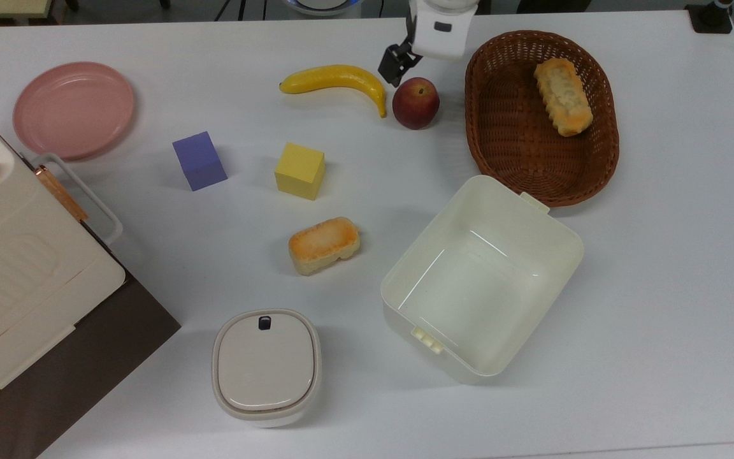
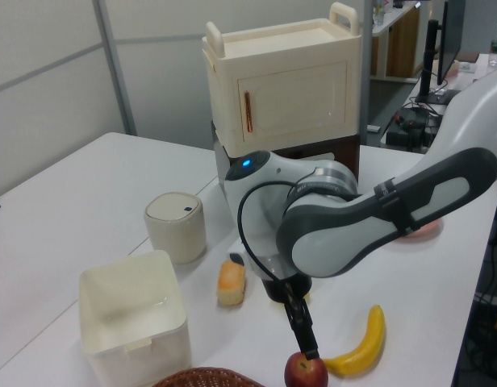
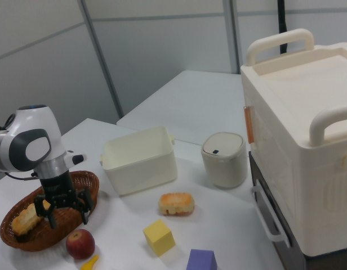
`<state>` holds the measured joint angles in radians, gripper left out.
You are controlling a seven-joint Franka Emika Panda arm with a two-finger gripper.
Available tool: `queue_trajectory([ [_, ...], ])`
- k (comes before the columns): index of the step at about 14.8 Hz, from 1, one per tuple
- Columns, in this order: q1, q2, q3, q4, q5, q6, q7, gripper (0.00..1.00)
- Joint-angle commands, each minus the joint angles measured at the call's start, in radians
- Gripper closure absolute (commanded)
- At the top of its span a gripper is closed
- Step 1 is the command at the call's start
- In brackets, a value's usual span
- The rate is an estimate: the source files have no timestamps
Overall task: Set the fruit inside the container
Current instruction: 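Lower the open gripper down over the red apple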
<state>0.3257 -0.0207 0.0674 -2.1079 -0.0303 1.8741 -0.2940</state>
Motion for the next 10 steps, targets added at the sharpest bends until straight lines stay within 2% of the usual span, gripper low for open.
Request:
queue_trajectory([
  [1,0.029,0.018,-0.012,-0.014,-0.011,0.017,-0.076,0.0],
  [7,0.05,0.102,-0.009,-0.014,-0.022,0.06,-0.085,0.0],
  [10,0.05,0.143,-0.009,-0.014,-0.059,0.095,-0.085,0.0],
])
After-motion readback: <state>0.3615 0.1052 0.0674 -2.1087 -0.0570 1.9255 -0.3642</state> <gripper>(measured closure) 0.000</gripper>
